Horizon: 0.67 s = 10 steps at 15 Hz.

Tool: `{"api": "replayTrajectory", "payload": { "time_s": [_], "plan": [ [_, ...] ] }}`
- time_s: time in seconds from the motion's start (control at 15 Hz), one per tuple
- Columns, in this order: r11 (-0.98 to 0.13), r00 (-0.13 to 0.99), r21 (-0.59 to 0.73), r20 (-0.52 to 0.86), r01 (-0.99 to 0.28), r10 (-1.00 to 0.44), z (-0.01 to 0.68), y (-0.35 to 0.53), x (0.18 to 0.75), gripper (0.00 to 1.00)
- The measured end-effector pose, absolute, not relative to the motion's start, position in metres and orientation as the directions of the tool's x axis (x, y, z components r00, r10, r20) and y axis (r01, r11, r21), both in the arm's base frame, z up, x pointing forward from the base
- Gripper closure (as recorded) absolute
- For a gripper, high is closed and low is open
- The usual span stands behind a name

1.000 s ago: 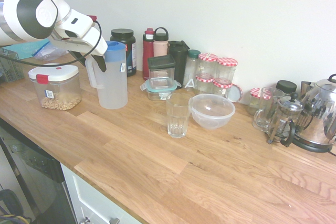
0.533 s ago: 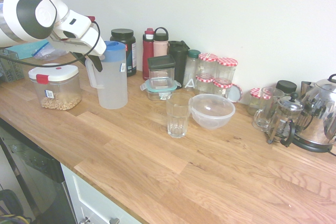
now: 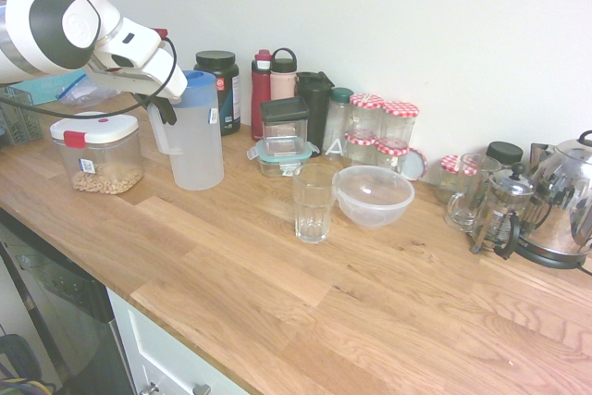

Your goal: Pour me some water

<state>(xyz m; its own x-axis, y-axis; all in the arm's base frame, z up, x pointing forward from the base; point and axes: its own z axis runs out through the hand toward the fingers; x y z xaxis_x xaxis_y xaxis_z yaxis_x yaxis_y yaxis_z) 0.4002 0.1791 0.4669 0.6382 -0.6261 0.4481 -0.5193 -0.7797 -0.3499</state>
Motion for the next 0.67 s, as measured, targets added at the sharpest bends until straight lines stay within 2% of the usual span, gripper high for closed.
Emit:
{"api": "replayTrajectory", "payload": {
  "time_s": [0.33, 0.67],
  "plan": [
    [-0.783, 0.657, -0.324, 0.425, -0.531, -0.622, 0.474, 0.175, 0.390, 1.00],
    [-0.811, 0.711, -0.337, 0.394, -0.478, -0.583, 0.533, 0.134, 0.329, 1.00]
  ]
}}
